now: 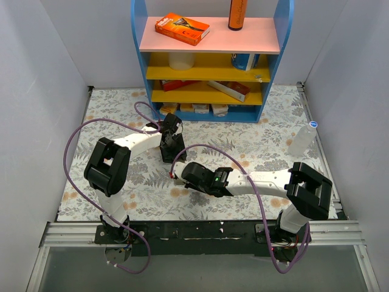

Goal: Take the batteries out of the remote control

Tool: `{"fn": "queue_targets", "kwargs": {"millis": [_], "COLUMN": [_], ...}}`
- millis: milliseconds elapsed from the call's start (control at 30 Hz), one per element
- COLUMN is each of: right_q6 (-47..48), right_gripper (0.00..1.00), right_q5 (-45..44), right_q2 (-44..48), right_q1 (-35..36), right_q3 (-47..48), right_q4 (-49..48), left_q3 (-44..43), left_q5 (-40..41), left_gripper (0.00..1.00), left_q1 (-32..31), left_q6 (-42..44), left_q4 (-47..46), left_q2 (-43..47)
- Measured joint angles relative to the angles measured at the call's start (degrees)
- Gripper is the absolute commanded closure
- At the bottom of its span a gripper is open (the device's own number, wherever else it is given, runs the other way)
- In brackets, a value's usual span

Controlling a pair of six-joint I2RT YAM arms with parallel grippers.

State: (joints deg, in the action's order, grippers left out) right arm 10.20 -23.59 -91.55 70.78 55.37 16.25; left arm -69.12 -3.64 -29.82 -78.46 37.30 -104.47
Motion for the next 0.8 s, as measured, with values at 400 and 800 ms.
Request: {"fn": "queue_targets", "kwargs": {"millis": [400, 800], "right_q6": [0.3, 0.3], "right_gripper": [0.99, 0.99], "right_q5": [-0.3, -0.3], "right_q2": [0.0, 0.3], "right_q1": [0.0, 0.0], "right_q3": [0.0, 0.0], "right_q4": [-0.1, -0.3], "left_q3": [-0.9, -1.9], "left_q5": [0.3, 1.1], "left_gripper": [1.00, 1.00], "left_q1": [0.0, 0.0], "left_q6": [0.2, 0.9], "left_q4": [0.2, 0.5], "left_q2": [0.0, -0.1]}}
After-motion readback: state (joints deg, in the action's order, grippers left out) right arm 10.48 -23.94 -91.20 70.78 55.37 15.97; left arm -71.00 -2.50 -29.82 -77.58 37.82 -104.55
